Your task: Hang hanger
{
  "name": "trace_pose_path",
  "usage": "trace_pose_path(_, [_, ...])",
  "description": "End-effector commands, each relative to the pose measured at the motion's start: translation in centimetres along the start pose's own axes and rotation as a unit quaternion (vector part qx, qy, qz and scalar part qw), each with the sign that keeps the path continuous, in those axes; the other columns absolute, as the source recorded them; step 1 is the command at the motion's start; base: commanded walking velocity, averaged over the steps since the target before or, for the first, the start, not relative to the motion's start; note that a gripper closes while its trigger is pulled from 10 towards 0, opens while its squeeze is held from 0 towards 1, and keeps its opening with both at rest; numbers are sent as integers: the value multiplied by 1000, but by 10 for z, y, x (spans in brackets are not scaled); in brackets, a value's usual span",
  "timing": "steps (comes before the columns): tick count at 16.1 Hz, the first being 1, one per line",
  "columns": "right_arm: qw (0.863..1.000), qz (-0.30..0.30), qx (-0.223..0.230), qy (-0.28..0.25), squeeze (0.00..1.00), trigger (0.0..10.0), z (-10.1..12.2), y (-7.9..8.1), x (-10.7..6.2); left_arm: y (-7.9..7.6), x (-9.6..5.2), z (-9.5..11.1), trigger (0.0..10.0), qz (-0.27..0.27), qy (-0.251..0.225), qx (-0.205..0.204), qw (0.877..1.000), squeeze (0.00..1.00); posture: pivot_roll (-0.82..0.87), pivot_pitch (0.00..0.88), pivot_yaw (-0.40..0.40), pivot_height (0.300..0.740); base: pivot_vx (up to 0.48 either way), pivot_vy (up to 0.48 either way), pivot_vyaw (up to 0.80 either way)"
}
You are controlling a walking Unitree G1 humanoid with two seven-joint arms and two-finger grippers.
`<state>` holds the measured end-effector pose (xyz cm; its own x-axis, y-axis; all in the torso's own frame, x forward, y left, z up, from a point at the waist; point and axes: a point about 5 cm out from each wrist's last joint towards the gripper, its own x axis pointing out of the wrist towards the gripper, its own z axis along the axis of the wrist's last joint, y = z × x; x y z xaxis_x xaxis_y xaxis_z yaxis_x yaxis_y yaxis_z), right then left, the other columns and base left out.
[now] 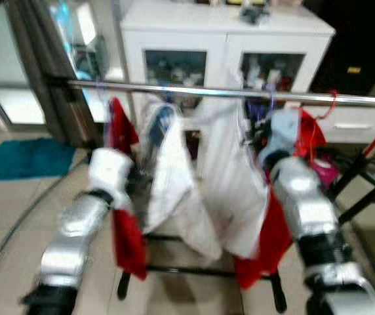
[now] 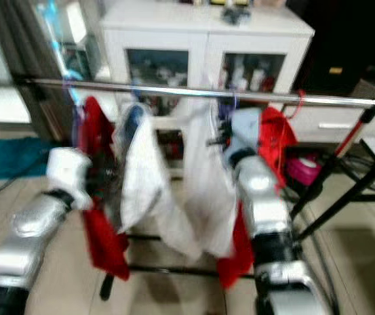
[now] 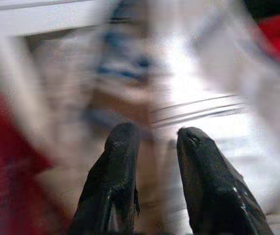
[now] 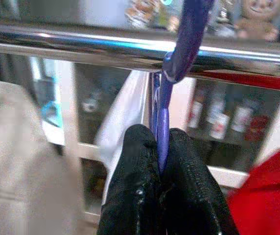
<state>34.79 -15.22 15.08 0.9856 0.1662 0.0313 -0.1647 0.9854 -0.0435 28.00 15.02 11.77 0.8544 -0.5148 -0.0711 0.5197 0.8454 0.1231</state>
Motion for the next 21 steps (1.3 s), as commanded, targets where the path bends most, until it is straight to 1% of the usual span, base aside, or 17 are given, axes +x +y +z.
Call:
trace_pose_path(1, [1000, 7, 10, -6, 0, 10000, 9, 4, 9, 1, -1, 10, 10000, -27, -6, 7, 1000, 0, 9, 0, -27, 740, 0, 0, 0])
trace_pose_path(3, [999, 19, 10, 27, 0, 10000, 6, 6, 19, -6, 3, 25, 10000, -85, -25, 5, 996, 0, 13, 0, -28, 740, 0, 0, 0])
trace_pose_path(4, [998, 19, 10, 60, 0, 10000, 2, 5, 27, -11, 5, 32, 10000, -124, -25, 5, 992, 0, 12, 0, -24, 740, 0, 0, 0])
trace_pose_path(5, [997, 17, 8, 71, 0, 10000, 1, 4, 30, -13, 5, 33, 10000, -136, -25, 6, 990, 0, 13, 0, -21, 740, 0, 0, 0])
trace_pose_path(6, [996, 23, 13, 84, 0, 10000, 4, 5, 36, -15, 5, 34, 10000, -150, -23, 5, 988, 0, 12, 0, -17, 740, 0, 0, 0])
trace_pose_path(7, [995, 32, 4, 89, 0, 10000, 6, 7, 39, -16, 6, 34, 10000, -156, -24, 4, 987, 0, 13, 0, -17, 740, 0, 0, 0])
trace_pose_path(9, [992, 45, -2, 116, 0, 10000, 8, 12, 46, -21, 5, 34, 10000, -179, -19, 3, 984, 0, 14, 0, -18, 740, 0, 0, 0])
trace_pose_path(12, [989, 50, 0, 137, 0, 10000, 5, 17, 50, -25, 5, 32, 10000, -187, -15, 2, 982, 0, 16, 0, -18, 740, 0, 0, 0])
trace_pose_path(13, [990, 51, 11, 128, 667, 10000, 7, 18, 50, -24, 4, 32, 10000, -178, -15, 2, 984, 0, 17, 0, -18, 740, 0, 0, 0])
trace_pose_path(14, [993, 66, 26, 99, 1000, 10000, 13, 20, 49, -16, 5, 28, 10000, -136, -6, 4, 991, 0, 17, 0, -16, 740, 0, 0, 0])
trace_pose_path(15, [994, 83, 17, 66, 1000, 10000, 18, 19, 43, -8, 5, 25, 10000, -86, -6, 2, 996, 0, 17, 0, -20, 740, 0, 0, 0])
trace_pose_path(16, [993, 112, 35, 16, 1000, 10000, 30, 18, 27, -4, 1, 24, 10000, -49, -14, -7, 999, 0, 15, 0, -20, 740, 0, 0, 0])
trace_pose_path(17, [991, 128, 49, -1, 1000, 10000, 34, 20, 18, -3, 0, 24, 10000, -41, -15, -8, 999, 0, 12, 0, -20, 740, 0, 0, 0])
trace_pose_path(18, [990, 128, 45, -37, 773, 10000, 39, 22, 1, -3, -1, 23, 10000, -21, -16, -11, 1000, 0, 11, 0, -15, 740, 0, 0, 0])
trace_pose_path(19, [987, 132, 74, -55, 0, 10000, 41, 24, -18, -4, -1, 22, 10000, -8, -13, -11, 1000, 0, 10, 0, -12, 740, 0, 0, 0])
trace_pose_path(20, [985, 135, 90, -59, 0, 10000, 41, 25, -31, -5, -2, 20, 10000, 0, -12, -15, 1000, 0, 1, 0, -4, 740, 0, -364, 0])
trace_pose_path(21, [986, 124, 95, -60, 0, 10000, 37, 25, -39, -5, -2, 19, 10000, 10, -11, -16, 1000, 0, -1, 0, -2, 740, 0, -390, 0])
